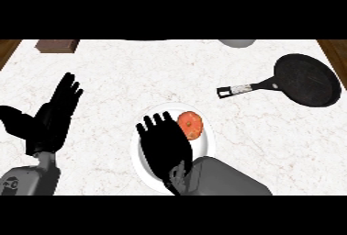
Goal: Pick the cupcake from the plate and place it in the pan
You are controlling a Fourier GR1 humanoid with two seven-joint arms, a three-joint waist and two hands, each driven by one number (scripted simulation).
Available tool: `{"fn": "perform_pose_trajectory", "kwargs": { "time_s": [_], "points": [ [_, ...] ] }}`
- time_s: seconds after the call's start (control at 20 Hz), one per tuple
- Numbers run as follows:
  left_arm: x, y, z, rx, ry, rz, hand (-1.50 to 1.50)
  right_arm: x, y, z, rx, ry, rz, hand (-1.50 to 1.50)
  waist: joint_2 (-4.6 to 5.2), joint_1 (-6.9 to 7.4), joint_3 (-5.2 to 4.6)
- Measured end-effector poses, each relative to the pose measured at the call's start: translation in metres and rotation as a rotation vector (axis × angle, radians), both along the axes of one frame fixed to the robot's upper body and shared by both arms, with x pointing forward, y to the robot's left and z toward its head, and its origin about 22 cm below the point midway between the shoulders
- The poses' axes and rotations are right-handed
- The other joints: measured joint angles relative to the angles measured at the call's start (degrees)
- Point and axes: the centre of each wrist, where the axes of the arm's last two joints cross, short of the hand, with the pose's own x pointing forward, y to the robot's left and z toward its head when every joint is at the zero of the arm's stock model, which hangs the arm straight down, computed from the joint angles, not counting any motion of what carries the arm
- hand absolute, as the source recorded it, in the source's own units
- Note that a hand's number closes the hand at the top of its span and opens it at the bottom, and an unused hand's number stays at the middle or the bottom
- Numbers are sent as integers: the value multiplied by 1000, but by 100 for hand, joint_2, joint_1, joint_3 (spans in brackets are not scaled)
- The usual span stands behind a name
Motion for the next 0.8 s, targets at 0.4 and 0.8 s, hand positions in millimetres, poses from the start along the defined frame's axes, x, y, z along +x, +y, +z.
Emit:
{"fn": "perform_pose_trajectory", "kwargs": {
  "time_s": [0.4,0.8],
  "points": [
    [2,2,-7,-4,1,-6,0,16,1,-26,-41,28,-17,-150,5,2,0],
    [-3,2,2,-4,-5,-5,0,24,-3,-52,-18,42,-20,-150,3,15,1]
  ]
}}
